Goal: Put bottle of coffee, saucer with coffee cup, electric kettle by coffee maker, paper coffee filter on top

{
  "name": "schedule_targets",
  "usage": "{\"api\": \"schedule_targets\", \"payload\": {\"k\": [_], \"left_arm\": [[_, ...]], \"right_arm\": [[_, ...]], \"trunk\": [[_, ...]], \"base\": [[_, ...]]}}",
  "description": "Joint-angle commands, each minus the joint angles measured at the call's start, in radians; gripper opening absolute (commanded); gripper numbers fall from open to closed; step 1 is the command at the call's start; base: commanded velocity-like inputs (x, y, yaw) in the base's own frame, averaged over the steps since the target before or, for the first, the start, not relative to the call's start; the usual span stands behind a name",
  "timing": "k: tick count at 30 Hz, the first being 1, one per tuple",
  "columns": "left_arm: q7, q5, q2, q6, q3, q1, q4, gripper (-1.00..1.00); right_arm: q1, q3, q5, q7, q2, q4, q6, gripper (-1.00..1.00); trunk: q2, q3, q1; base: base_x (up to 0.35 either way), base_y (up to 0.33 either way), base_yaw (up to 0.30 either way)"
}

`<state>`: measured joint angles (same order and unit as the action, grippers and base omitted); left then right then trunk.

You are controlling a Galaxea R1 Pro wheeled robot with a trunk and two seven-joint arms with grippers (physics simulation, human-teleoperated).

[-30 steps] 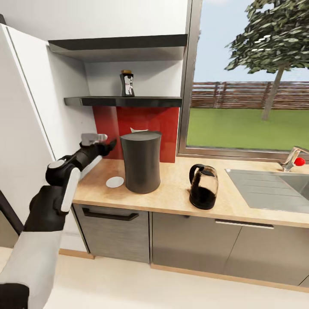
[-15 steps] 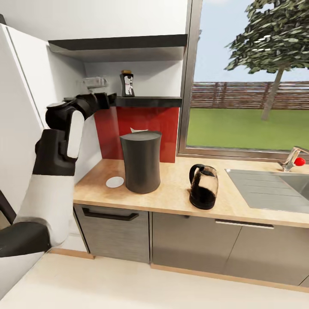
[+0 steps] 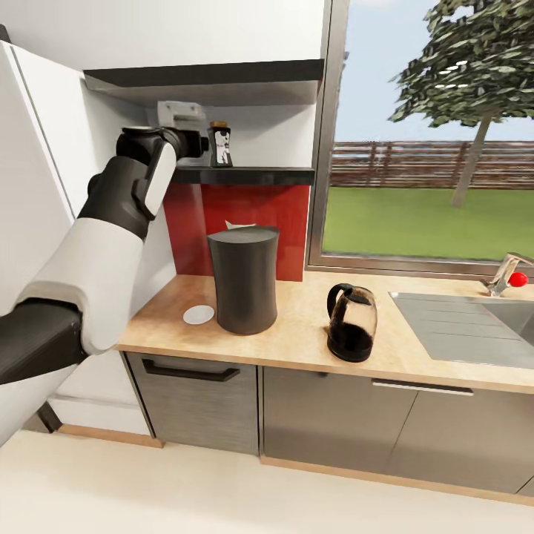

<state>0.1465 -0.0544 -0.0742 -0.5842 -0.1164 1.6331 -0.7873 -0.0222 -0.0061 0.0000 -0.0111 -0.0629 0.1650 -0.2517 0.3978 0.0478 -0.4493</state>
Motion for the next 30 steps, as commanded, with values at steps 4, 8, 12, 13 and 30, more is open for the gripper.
{"api": "schedule_targets", "payload": {"k": [4,8,12,13,30], "left_arm": [[0.018,0.011,-0.001,0.004,-0.001,0.018,0.011,1.0],[0.021,0.012,-0.001,0.007,0.0,0.011,0.005,1.0],[0.047,0.011,0.0,0.01,0.003,0.002,-0.011,1.0],[0.054,0.011,0.0,0.01,0.004,0.002,-0.012,1.0],[0.065,-0.004,0.001,0.009,0.005,0.001,-0.013,1.0]], "right_arm": [[-0.001,-0.001,0.0,-0.001,-0.001,0.0,-0.004,1.0],[-0.001,-0.002,0.0,-0.001,-0.001,-0.001,-0.003,1.0],[-0.001,0.0,0.0,-0.001,-0.001,-0.001,-0.003,1.0],[-0.001,0.0,0.0,-0.001,-0.001,-0.002,-0.003,1.0],[-0.001,-0.002,0.0,-0.001,-0.002,-0.071,-0.001,1.0]], "trunk": [[0.002,0.002,-0.001],[0.002,0.002,-0.001],[0.002,0.002,-0.001],[0.002,0.002,-0.001],[0.002,0.002,-0.001]], "base": [[0.0,0.0,0.0],[0.0,0.0,0.0],[0.0,0.0,0.0],[0.0,0.0,0.0],[0.23,0.001,0.0]]}}
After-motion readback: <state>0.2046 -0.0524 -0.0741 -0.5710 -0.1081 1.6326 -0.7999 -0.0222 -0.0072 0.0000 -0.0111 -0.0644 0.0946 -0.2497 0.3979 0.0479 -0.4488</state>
